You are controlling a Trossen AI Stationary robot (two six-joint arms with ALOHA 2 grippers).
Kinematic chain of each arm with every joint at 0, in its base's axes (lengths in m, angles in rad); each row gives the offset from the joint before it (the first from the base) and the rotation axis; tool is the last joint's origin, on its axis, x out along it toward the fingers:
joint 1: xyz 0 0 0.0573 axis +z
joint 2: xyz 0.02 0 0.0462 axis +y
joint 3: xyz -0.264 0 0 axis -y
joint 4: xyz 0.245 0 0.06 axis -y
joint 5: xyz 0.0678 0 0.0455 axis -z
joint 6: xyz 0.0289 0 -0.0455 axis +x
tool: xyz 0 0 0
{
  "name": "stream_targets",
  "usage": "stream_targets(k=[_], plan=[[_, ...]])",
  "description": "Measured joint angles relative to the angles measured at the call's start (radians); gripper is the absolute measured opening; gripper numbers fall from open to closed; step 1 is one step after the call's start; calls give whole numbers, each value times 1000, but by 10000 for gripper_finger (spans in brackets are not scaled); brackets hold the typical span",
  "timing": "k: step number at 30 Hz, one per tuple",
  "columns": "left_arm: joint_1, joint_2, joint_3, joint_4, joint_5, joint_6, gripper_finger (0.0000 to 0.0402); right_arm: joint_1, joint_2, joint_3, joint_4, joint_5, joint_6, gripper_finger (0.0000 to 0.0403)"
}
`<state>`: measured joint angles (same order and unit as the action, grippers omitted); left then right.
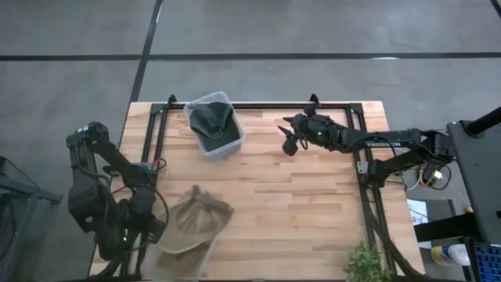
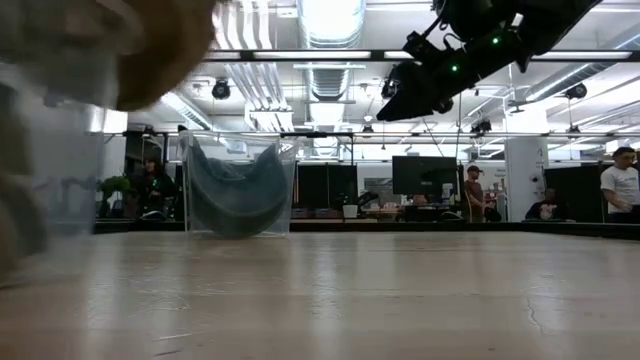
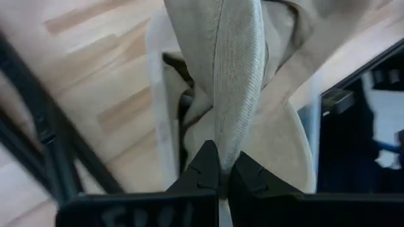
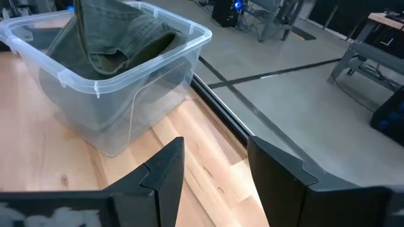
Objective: Pick & Place hat
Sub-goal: Put the brown cap into the bottom transparent bin
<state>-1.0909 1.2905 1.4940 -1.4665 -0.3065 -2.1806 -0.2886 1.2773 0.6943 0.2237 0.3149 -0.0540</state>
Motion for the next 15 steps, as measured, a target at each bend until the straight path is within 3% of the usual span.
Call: stream_targets(k=[4,13,15], plan=[[0,6,-25,0,34,10,5,-5,24,18,1,2,-6,171],[-3,56,-40,12,-33,146,5,-37,63,38,3,3,-6,170],[-5,52,-29,22,4,124,5,-43,70,40,2,3,-5,168]])
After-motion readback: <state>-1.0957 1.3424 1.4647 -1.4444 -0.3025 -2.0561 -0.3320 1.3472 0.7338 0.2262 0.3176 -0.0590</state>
